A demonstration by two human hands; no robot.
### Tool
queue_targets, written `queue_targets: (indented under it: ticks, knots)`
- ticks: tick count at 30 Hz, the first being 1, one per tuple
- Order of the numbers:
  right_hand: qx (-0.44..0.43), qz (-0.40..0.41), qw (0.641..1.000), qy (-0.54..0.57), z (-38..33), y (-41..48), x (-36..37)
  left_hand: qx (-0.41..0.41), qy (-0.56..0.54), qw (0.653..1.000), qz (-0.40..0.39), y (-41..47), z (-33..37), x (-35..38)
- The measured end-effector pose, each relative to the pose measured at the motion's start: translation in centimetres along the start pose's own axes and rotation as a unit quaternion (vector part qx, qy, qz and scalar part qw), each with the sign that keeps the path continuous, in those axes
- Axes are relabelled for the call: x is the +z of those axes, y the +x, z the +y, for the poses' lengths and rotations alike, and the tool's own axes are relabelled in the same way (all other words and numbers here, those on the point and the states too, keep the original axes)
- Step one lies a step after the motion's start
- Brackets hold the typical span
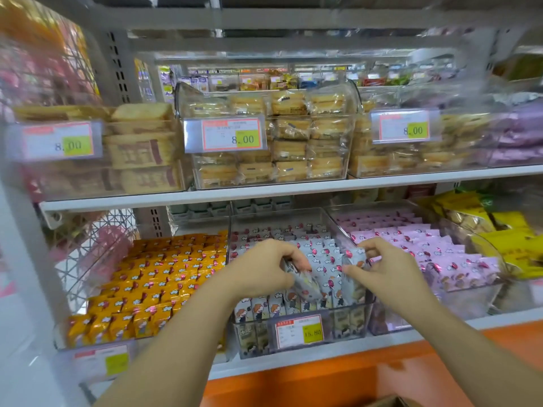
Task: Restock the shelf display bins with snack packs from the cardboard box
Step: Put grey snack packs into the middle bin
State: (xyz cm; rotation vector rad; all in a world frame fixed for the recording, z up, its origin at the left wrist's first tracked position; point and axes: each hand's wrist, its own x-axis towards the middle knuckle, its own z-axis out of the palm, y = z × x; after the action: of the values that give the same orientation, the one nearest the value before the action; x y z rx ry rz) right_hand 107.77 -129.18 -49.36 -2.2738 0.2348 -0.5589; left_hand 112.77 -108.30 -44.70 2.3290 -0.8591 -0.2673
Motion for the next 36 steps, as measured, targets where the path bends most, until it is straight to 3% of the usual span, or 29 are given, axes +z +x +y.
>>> queue_targets:
  ticks: [9,18,23,26,28,31,34,36]
  knots:
    - [-0.008,-0.049,0.997,0.051,-0.3,0.6,1.6,0.009,-0.015,0.997,0.077,2.7,-2.3,2.1]
    - [-0.004,-0.082,0.995,0.059,-0.5,0.9,1.5,-0.018,-0.064,0.996,0.063,3.0,-3.4,1.9]
    - [-0.045,-0.127,0.991,-0.002,-0.8,0.2,2.5,-0.037,0.013,0.999,0.029,2.6,-3.4,2.6]
    - [-0.04,-0.091,0.995,0.013,-0.9,0.4,2.4,-0.015,0.049,0.995,0.08,2.1,-2.9,1.2]
    - [-0.029,-0.056,0.997,0.036,-0.8,0.9,2.0,-0.013,-0.014,0.988,0.153,1.9,-3.0,-0.1]
    - [-0.008,-0.044,0.997,0.058,-0.5,1.2,1.6,-0.034,-0.223,0.948,0.224,1.8,-3.0,-0.5]
    - [0.025,-0.054,0.993,0.099,-0.3,1.3,1.7,-0.058,-0.347,0.917,0.189,2.1,-3.3,0.4]
    - [0.023,-0.042,0.986,0.162,-0.8,1.3,1.5,-0.061,-0.294,0.945,0.126,2.3,-3.8,1.1]
